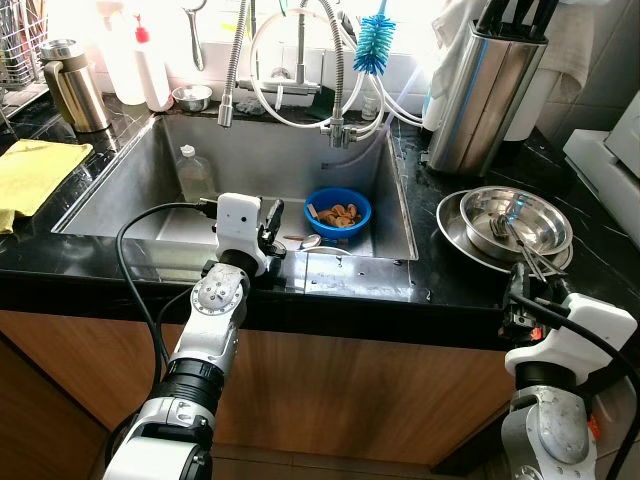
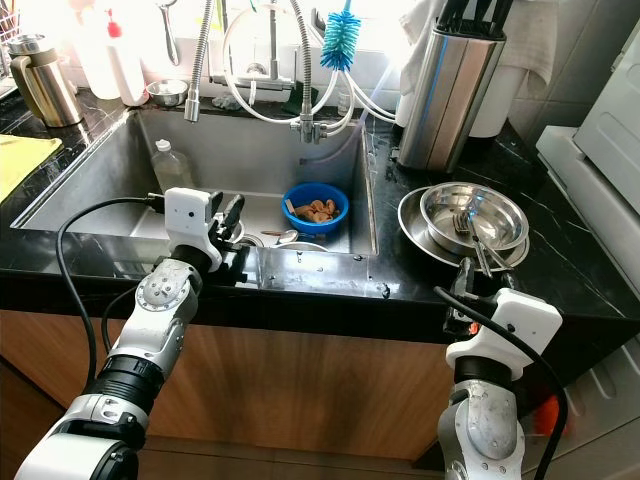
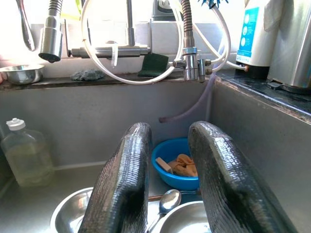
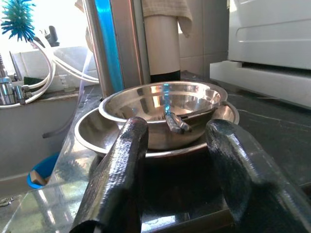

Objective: Kitchen organization

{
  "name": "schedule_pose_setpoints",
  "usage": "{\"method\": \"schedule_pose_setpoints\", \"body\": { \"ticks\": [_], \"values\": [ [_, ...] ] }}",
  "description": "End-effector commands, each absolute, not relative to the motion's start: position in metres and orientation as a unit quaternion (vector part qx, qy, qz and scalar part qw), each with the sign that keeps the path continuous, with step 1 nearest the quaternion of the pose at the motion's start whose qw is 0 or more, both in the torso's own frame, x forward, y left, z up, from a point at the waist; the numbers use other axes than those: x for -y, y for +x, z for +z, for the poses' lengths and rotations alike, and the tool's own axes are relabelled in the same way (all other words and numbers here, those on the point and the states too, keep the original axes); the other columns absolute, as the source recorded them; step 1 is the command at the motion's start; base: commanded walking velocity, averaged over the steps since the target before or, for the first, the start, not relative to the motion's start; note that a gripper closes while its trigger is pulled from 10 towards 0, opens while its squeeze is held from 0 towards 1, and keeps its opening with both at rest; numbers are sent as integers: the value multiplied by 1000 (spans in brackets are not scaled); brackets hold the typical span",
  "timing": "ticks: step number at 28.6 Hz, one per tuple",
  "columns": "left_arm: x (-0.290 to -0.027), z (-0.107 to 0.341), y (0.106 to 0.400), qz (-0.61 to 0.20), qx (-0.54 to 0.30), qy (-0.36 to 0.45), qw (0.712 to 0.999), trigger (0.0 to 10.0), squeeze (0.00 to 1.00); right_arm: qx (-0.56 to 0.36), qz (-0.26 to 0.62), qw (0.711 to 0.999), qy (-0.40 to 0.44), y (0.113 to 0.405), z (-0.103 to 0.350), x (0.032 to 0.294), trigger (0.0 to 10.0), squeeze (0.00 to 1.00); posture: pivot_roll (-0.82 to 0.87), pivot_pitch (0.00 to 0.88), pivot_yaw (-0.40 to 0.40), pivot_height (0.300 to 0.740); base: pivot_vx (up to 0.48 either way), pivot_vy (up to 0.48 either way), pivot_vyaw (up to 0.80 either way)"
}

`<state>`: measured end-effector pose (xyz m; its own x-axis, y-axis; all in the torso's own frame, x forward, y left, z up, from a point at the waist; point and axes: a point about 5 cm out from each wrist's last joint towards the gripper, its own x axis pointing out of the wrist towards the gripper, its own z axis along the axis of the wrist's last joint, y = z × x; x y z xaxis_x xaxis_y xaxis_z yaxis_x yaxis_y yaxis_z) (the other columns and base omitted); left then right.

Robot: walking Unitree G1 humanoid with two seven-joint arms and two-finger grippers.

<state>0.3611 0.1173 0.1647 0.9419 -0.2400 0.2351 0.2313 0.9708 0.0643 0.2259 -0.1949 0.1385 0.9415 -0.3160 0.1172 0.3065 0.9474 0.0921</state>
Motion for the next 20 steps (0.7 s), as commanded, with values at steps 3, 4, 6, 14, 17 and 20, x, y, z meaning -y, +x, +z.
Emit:
{"method": "schedule_pose_setpoints", "body": {
  "ticks": [3, 4, 6, 14, 17, 20],
  "values": [
    [-115, 169, 360, -125, 126, 15, 984, 10000, 0, 65, -158, 984, 40, 229, 139, 196, 1333, 0, 79, 54, -75, 740, 0, 0, 0],
    [-115, 169, 360, -125, 127, 15, 984, 10000, 0, 65, -158, 985, 41, 230, 140, 197, 1255, 0, 79, 54, -75, 740, 0, 0, 0],
    [-114, 170, 361, -125, 128, 14, 984, 10000, 0, 67, -156, 984, 43, 231, 140, 197, 1294, 0, 80, 51, -76, 740, 0, 0, 0],
    [-114, 170, 361, -126, 129, 14, 983, 10000, 0, 69, -153, 985, 47, 233, 141, 196, 1176, 0, 83, 43, -77, 740, 0, 0, 0],
    [-114, 171, 361, -126, 130, 13, 983, 10000, 0, 70, -153, 985, 46, 233, 142, 196, 1216, 0, 84, 39, -76, 740, 0, 0, 0],
    [-113, 172, 362, -126, 131, 11, 983, 10000, 0, 75, -153, 984, 45, 235, 144, 197, 2392, 0, 84, 38, -76, 740, 0, 0, 0]
  ]
}}
